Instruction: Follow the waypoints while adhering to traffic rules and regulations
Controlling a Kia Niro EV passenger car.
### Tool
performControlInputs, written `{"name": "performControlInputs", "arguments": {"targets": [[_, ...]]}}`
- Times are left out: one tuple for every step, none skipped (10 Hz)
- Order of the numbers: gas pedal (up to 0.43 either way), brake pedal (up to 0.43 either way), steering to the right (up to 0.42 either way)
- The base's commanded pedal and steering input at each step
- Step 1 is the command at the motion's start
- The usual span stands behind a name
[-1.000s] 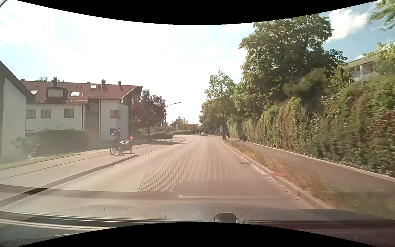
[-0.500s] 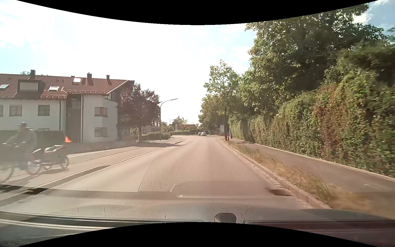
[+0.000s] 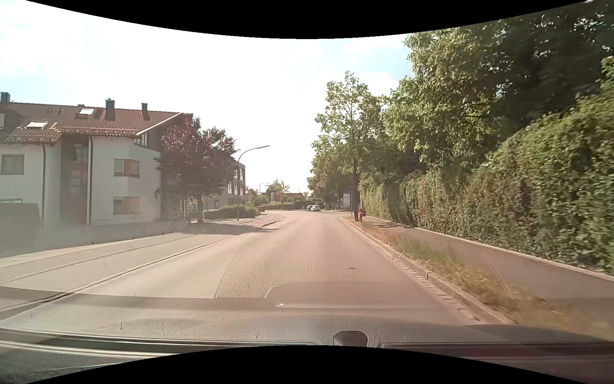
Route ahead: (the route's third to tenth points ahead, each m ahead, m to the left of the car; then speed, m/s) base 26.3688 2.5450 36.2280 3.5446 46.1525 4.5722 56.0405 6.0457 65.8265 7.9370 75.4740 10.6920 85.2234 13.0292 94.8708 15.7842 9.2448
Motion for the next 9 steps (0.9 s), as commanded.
{"name": "performControlInputs", "arguments": {"targets": [[0.059, 0.006, -0.001], [0.047, 0.006, -0.001], [0.028, 0.006, -0.001], [0.000, 0.006, -0.001], [0.000, 0.006, -0.001], [0.000, 0.006, -0.001], [0.000, 0.006, -0.001], [0.000, 0.006, -0.001], [0.000, 0.006, -0.001]]}}
